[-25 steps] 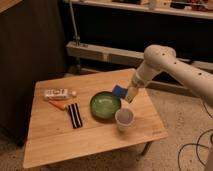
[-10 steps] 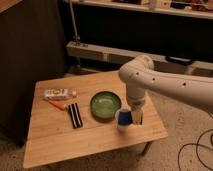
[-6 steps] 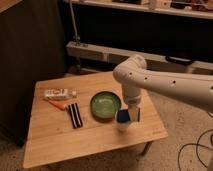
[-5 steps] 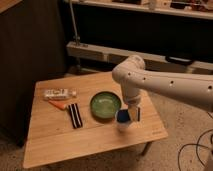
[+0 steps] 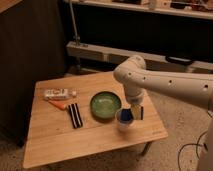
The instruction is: Place the white sponge in the ceramic cup
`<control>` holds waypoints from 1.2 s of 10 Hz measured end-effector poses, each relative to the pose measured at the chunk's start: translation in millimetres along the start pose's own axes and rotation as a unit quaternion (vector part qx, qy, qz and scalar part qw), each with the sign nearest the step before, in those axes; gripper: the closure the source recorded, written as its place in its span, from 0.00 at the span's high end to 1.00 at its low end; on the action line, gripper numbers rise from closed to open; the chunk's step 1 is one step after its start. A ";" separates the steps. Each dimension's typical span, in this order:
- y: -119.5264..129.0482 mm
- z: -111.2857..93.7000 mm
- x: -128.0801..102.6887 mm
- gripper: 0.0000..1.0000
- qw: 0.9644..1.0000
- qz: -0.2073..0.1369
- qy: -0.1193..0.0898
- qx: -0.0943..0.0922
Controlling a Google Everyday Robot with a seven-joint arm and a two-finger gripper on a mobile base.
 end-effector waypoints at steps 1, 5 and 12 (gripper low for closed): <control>0.1 -0.8 -3.0 0.22 1.000 -0.004 0.002 0.000; 1.5 -1.0 -8.1 0.64 1.000 -0.014 0.008 -0.002; 3.0 -7.4 -12.0 0.80 1.000 -0.019 0.015 0.010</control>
